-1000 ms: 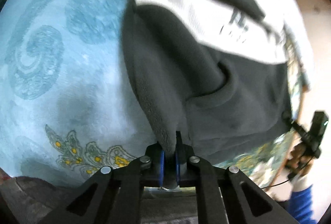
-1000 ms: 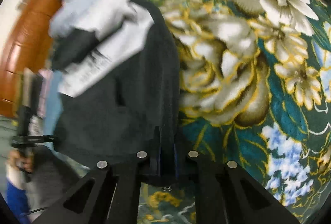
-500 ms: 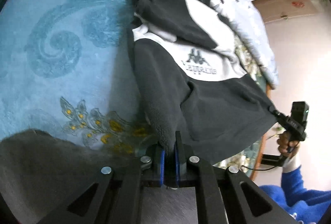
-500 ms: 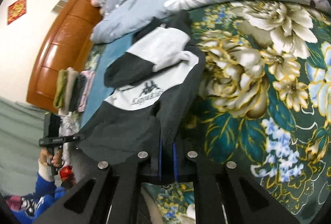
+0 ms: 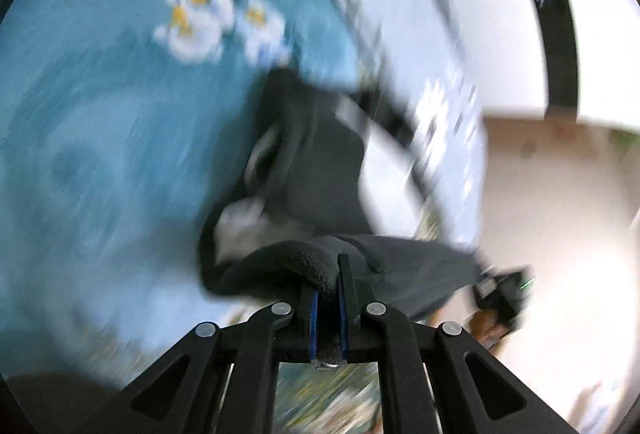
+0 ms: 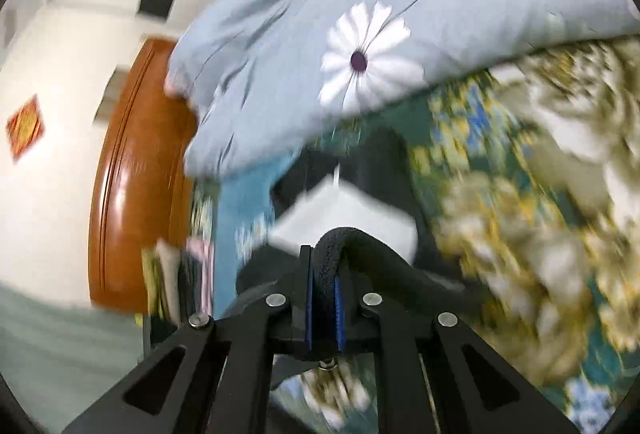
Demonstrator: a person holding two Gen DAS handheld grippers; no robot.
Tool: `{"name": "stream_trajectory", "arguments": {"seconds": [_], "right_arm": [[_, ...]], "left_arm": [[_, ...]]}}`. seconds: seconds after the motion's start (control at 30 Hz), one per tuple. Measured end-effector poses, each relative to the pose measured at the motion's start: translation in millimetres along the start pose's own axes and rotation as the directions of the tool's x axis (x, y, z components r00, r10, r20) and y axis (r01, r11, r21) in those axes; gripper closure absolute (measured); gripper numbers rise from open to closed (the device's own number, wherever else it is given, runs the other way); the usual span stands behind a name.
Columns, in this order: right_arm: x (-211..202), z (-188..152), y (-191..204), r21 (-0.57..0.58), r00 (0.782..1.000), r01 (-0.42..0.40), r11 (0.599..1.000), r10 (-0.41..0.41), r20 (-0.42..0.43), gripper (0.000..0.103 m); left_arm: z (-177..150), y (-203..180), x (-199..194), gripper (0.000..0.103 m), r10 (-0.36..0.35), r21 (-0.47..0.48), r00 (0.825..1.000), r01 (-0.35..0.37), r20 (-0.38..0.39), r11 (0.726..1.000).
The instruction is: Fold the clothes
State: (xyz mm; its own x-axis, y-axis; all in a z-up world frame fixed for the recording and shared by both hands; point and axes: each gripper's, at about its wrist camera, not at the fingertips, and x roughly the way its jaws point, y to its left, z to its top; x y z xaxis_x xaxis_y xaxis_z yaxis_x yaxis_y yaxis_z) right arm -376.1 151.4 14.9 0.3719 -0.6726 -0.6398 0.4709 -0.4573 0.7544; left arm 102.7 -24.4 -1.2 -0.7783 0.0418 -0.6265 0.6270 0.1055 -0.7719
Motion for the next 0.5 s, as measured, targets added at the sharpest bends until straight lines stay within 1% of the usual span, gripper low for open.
{"name": "stream_trajectory", "arguments": {"seconds": [0.07,0.13,0.17,0.23,0.27,0.3,0.33,0.37,0.4,0.43,0.47,0.5], "right_arm": [[31,23,-5,0.09,1.0,0.017,0.996,-0.017,0.005,0.094],[52,33,-10,0.139,0.999,0.041,0.989,-0.041,-0.001,0.094],[62,38,-13,0.155,0.998,0.058,0.986,-0.058,-0.005,0.093],[75,42,-15,0.159,0.996,0.089,0.983,-0.088,-0.011,0.091],[78,44,-17,0.161,0.995,0.095,0.982,-0.094,-0.011,0.09],[81,45,-19,0.162,0.995,0.1,0.982,-0.099,-0.012,0.088],[82,46,-21,0.16,0.995,0.102,0.982,-0.102,-0.012,0.085],[82,46,-22,0.159,0.995,0.103,0.982,-0.102,-0.012,0.075],[81,46,-22,0.156,0.995,0.098,0.983,-0.098,-0.007,0.07],[77,46,-22,0.15,0.996,0.09,0.985,-0.092,0.009,0.062],[74,45,-21,0.142,0.996,0.08,0.987,-0.085,0.026,0.059],[69,45,-21,0.132,0.996,0.066,0.989,-0.073,0.047,0.059]], "left_arm": [[23,6,5,0.095,-0.054,-0.079,0.997,0.059,0.061,0.995],[36,10,15,0.094,-0.019,-0.124,0.996,0.029,0.082,0.992],[41,11,22,0.092,0.005,-0.13,0.997,0.005,0.077,0.991],[48,13,31,0.092,0.025,-0.133,0.997,-0.015,0.073,0.991],[53,14,33,0.09,0.018,-0.143,0.997,-0.007,0.077,0.99],[55,16,34,0.084,-0.003,-0.159,0.996,0.017,0.087,0.987],[56,18,35,0.079,-0.03,-0.167,0.995,0.046,0.097,0.985],[57,19,35,0.063,-0.057,-0.172,0.992,0.075,0.108,0.982],[57,18,33,0.051,-0.085,-0.163,0.988,0.105,0.126,0.981],[56,17,29,0.049,-0.118,-0.149,0.982,0.14,0.15,0.979],[56,16,24,0.047,-0.151,-0.134,0.973,0.175,0.173,0.975],[55,14,20,0.042,-0.182,-0.116,0.964,0.207,0.196,0.971]]}}
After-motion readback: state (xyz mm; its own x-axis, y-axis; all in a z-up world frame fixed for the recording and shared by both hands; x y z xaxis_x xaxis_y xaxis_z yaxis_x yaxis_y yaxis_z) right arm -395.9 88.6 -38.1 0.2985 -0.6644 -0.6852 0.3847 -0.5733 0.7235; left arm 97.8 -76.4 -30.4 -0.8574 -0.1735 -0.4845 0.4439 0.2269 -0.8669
